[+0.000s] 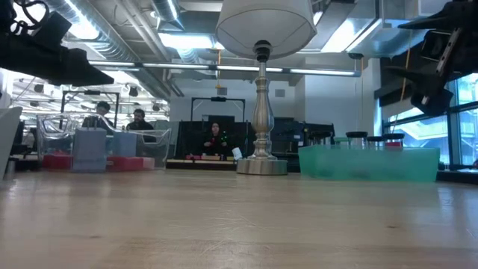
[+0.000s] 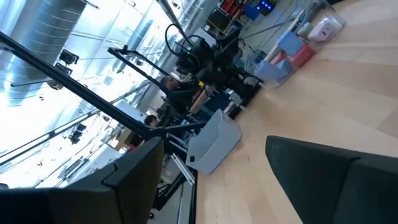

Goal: Pick & Place Office items
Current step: Return to Home Position

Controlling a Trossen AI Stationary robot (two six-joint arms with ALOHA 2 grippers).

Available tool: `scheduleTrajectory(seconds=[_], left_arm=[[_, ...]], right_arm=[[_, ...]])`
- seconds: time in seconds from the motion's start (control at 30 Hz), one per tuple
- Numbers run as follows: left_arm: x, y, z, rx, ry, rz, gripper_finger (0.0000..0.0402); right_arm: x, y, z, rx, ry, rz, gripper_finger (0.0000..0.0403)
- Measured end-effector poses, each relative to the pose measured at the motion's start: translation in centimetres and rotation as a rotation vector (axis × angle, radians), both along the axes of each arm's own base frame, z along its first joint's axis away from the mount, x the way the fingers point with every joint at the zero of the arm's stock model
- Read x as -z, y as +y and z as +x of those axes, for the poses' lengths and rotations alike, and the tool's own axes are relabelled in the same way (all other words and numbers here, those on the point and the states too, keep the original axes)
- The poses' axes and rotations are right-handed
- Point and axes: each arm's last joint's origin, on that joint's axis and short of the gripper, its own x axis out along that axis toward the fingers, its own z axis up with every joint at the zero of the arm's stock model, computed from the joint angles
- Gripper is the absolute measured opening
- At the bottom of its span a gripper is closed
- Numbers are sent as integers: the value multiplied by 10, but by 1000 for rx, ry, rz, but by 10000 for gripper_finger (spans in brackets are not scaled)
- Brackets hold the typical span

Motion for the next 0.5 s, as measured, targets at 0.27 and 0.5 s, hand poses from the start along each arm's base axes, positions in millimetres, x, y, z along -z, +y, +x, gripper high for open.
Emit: scheduleTrajectory(seconds=[0.27,0.5], left_arm=[[0,0,0,1,0,0,196],[0,0,0,3,0,0,196]], right_arm=[[0,0,0,2,1,-1,288],[0,-7,2,77,1,-1,288]])
